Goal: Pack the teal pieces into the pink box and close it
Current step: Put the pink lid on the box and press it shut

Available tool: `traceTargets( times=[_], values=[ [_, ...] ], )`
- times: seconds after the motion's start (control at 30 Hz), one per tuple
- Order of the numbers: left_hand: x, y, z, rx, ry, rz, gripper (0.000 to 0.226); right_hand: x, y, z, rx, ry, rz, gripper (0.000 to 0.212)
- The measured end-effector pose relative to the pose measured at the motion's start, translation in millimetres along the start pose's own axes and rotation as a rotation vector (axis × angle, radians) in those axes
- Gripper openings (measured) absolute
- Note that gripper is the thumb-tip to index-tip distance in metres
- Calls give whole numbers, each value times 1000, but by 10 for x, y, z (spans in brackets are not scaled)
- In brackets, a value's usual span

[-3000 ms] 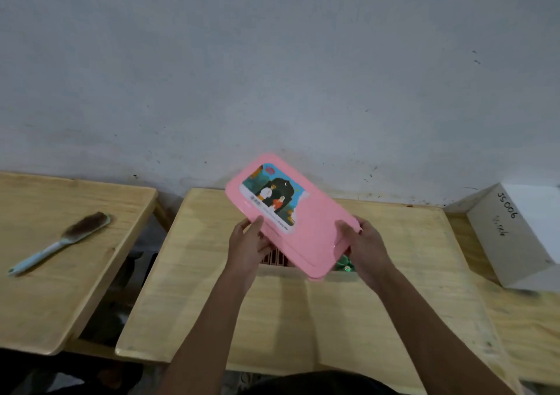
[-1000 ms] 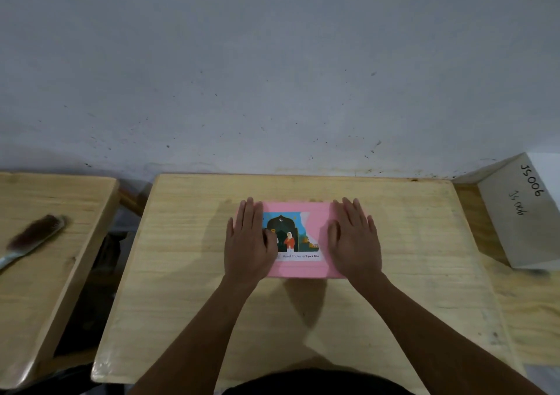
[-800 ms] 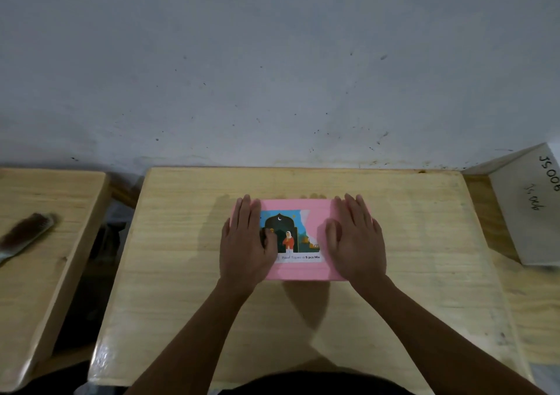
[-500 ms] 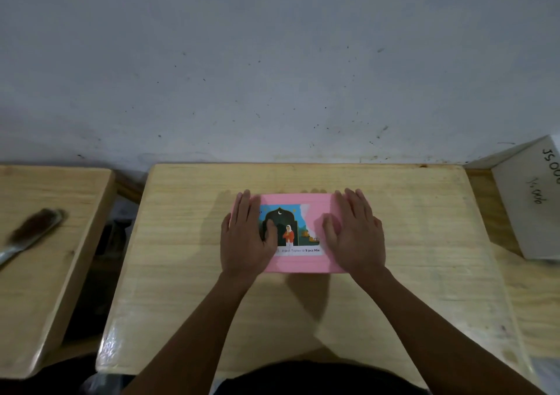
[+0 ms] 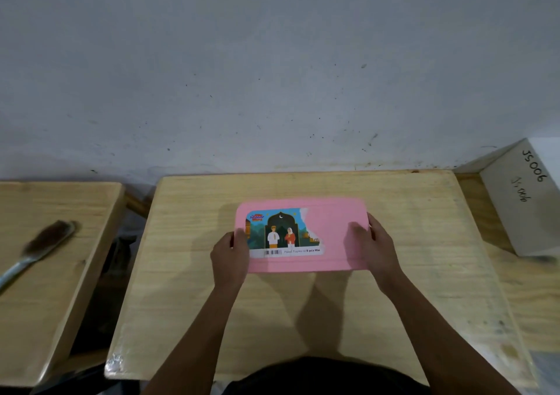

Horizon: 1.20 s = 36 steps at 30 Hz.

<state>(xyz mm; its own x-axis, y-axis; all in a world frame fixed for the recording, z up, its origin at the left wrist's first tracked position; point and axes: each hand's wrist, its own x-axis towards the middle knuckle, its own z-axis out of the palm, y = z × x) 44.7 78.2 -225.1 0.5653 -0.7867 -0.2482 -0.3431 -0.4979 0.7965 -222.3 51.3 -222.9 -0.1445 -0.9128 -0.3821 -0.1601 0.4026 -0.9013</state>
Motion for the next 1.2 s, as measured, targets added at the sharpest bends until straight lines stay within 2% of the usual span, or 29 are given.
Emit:
traceTargets(
  times=[0.13, 0.37, 0.6, 0.83, 0.9, 0.97, 1.03, 1.13, 1.2],
  values=[
    [73, 82, 3, -44, 29, 12, 36, 84, -93, 6, 21, -33, 3, 26],
    [555, 425, 189, -55, -32, 8, 41, 555, -325, -38, 135, -25, 41, 23],
    [895, 561, 365, -26, -91, -24, 41, 942, -413, 6, 112, -12, 35, 26],
    [938, 580, 384, -14, -136, 39, 42, 1030, -384, 34, 17, 24, -13, 26],
    [917, 614, 364, -55, -153, 17, 39, 1037, -402, 75, -98, 43, -44, 28],
    [897, 664, 340, -109, -179, -34, 34, 1053, -468, 119, -394, 86, -46, 46],
    [880, 707, 311, -103, -222, -43, 28, 1046, -570, 144, -593, 126, 26, 45],
    [889, 878, 215, 167, -231, 55, 55, 1015, -821, 116, -691, 38, 9, 40],
    [872, 1134, 112, 234, -197, 192, 53, 937, -1083, 88, -662, -36, -81, 41]
  ],
)
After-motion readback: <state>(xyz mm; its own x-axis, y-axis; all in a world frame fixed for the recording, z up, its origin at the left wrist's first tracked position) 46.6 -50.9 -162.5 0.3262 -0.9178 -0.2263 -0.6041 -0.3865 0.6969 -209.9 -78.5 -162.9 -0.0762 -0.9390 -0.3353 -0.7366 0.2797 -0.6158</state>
